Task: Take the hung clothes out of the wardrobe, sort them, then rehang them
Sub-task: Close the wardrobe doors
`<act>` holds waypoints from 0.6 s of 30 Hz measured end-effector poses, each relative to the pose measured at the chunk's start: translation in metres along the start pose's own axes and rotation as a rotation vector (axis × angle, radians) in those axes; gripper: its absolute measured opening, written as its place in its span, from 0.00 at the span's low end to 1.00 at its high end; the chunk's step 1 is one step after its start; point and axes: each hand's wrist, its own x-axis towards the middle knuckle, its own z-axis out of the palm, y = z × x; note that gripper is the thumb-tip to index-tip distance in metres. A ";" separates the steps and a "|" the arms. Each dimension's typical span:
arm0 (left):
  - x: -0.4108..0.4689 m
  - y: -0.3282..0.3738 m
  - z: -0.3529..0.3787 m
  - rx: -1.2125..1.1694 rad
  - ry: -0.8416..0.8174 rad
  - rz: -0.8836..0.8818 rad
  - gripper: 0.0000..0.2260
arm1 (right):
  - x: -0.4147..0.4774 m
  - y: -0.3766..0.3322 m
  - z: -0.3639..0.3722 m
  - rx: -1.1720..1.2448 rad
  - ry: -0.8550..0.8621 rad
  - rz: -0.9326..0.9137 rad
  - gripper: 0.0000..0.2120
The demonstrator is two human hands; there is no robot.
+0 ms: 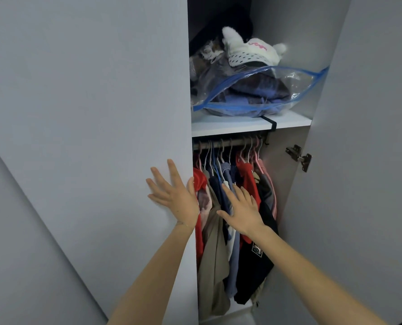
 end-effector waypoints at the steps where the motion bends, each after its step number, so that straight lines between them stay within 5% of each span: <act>1: 0.000 0.000 0.001 -0.001 0.000 -0.001 0.36 | 0.000 0.000 0.001 0.002 -0.003 0.000 0.37; 11: -0.005 -0.016 -0.008 0.038 -0.099 0.083 0.32 | -0.019 0.011 -0.006 -0.002 0.042 0.001 0.37; 18: -0.087 -0.012 -0.036 0.167 -0.300 0.414 0.31 | -0.086 0.047 -0.019 0.001 0.018 -0.003 0.37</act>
